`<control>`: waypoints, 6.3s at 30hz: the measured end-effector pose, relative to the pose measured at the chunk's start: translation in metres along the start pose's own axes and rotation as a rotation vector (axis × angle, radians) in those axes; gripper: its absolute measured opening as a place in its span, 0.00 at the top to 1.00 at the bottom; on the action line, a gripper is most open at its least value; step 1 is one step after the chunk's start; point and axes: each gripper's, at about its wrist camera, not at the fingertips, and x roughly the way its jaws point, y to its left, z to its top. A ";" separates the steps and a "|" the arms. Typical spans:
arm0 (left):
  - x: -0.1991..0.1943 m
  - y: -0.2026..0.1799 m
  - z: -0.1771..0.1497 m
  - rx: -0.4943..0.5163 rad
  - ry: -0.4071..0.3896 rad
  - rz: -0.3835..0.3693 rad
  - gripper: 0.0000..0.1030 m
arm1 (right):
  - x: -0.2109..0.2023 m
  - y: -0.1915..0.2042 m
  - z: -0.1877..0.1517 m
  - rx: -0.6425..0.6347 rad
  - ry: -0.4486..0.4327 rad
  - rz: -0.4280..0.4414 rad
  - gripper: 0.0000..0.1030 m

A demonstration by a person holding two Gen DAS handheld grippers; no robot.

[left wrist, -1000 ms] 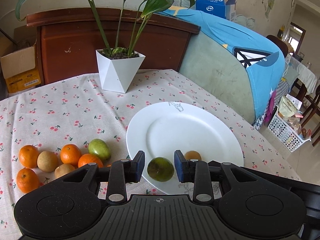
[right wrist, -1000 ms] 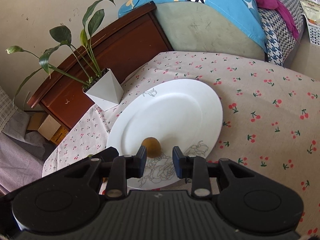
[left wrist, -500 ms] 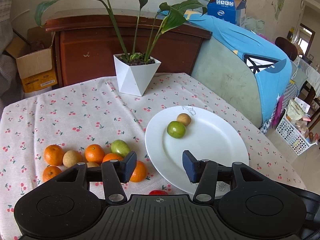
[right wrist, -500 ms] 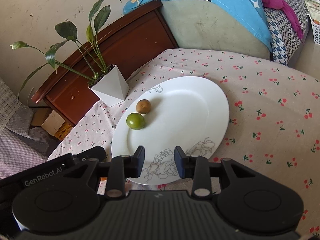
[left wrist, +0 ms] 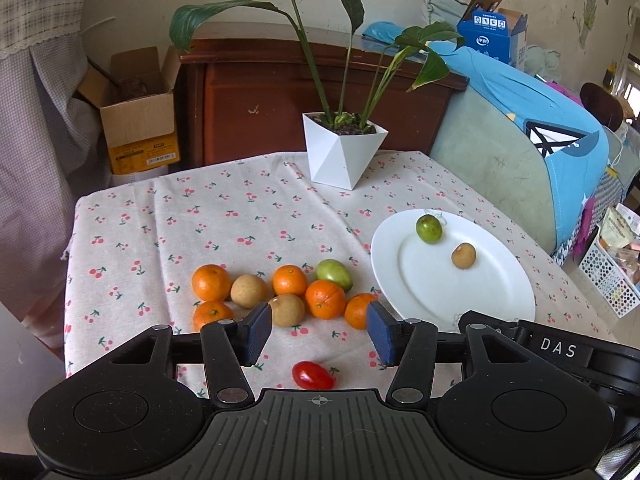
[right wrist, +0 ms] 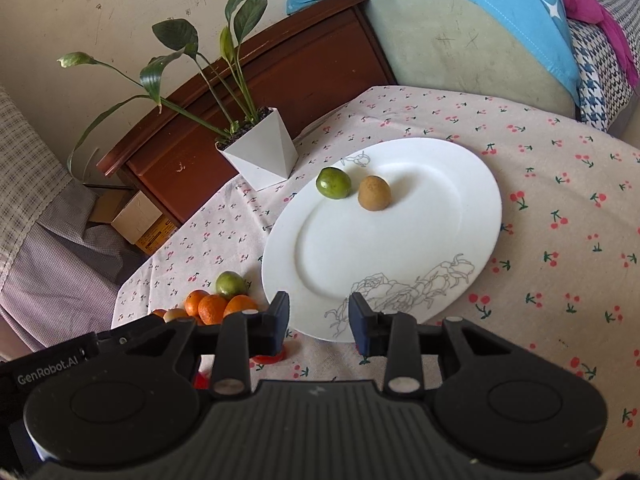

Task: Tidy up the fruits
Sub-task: 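Move both tools back toward the red cherry tomatoes on the cloth, then grasp a red cherry tomato with each tool, then lower both cherry tomatoes onto the plate and open both tools, then move to the mandarins and grasp one with each tool, then carry both mandarins onto the plate and open both tools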

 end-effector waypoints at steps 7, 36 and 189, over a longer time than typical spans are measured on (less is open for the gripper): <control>-0.001 0.017 -0.015 -0.017 0.034 0.036 0.51 | 0.007 0.019 -0.011 -0.071 0.044 0.081 0.67; 0.018 0.006 -0.040 0.126 0.044 0.010 0.54 | 0.037 0.043 -0.030 -0.270 0.054 -0.024 0.76; 0.039 0.047 0.007 0.005 0.029 0.066 0.73 | 0.064 0.064 -0.003 -0.530 0.172 0.146 0.70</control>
